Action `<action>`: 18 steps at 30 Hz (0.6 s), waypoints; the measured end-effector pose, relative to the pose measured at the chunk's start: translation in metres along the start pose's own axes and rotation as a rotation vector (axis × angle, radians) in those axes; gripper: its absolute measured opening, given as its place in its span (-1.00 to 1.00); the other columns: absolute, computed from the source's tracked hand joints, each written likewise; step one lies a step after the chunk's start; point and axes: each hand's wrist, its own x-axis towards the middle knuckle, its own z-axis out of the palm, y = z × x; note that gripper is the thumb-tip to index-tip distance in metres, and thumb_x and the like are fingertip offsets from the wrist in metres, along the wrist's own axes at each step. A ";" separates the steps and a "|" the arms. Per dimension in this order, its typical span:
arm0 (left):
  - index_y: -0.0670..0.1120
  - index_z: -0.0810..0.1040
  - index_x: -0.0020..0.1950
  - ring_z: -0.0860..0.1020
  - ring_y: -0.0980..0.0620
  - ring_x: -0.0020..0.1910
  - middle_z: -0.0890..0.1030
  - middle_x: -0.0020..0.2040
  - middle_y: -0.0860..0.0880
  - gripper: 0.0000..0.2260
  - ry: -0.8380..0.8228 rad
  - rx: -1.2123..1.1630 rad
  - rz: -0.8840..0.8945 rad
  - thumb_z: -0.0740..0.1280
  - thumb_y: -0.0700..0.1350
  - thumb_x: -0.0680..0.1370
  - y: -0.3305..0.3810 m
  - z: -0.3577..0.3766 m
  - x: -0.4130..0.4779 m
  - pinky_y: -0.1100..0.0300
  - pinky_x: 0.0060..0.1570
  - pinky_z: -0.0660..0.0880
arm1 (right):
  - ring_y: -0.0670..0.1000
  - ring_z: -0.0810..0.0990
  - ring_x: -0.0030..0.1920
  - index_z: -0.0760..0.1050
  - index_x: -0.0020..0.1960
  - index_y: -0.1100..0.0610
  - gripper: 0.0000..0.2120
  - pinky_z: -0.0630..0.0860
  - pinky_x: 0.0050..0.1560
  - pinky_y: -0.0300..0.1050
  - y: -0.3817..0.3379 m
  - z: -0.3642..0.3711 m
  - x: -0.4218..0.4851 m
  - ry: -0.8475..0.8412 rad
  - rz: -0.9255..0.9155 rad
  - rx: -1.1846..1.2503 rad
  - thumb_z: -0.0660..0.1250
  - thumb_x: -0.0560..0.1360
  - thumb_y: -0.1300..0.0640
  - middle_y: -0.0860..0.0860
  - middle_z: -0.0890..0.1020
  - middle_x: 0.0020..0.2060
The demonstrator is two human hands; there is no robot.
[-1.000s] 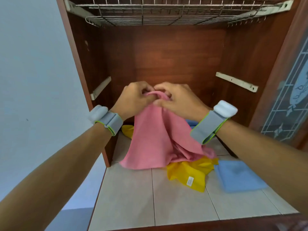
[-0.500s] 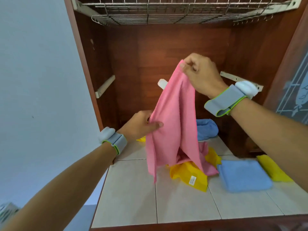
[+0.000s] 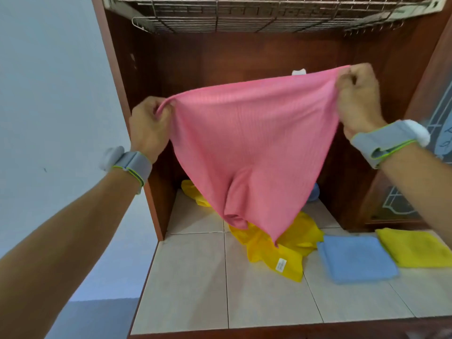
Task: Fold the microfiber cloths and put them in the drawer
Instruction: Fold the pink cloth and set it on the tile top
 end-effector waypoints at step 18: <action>0.07 0.63 0.15 0.56 0.10 0.19 0.63 0.15 0.10 -0.69 -1.704 0.059 -0.748 0.40 0.19 0.50 -0.106 -0.033 -0.190 0.25 0.14 0.50 | -0.14 0.40 -0.14 0.45 -0.15 -0.01 -0.83 0.41 -0.01 -0.25 0.138 -0.064 -0.210 -1.745 0.611 -0.328 0.26 0.60 0.00 -0.12 0.48 -0.18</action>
